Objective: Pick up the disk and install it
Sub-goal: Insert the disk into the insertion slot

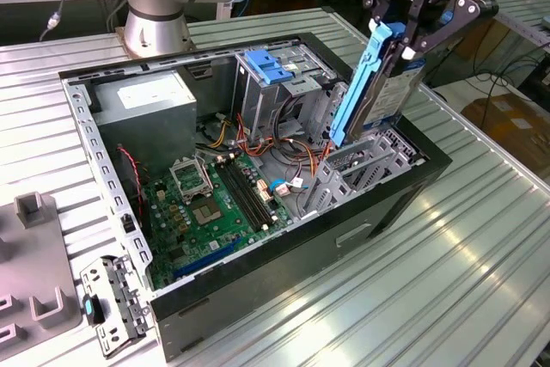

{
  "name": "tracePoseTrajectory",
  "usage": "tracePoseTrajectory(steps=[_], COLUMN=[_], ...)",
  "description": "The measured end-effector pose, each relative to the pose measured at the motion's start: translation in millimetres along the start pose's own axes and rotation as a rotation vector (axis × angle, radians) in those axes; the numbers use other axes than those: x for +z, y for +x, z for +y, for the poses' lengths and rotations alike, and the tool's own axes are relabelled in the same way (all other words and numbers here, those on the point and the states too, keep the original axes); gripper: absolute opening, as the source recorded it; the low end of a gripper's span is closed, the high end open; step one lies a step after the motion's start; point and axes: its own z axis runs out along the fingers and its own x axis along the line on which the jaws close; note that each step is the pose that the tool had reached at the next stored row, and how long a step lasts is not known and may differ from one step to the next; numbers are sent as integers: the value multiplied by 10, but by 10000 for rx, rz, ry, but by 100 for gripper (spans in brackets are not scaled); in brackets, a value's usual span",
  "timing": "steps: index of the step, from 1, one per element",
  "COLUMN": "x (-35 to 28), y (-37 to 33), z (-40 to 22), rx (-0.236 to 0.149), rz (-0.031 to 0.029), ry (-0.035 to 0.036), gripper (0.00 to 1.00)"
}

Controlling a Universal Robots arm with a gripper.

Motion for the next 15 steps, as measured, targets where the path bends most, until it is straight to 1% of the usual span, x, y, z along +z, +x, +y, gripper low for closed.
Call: tracePoseTrajectory(steps=[4, 5, 6, 8, 15], x=[54, 219, 321, 339, 364], y=[3, -1, 20, 38, 38], z=[-42, -69, -79, -81, -85], rx=[-3, -4, -85, -85, -86], rz=[3, 0, 0, -2, 0], ry=[0, 0, -1, -4, -24], gripper=[37, 37, 37, 37, 37])
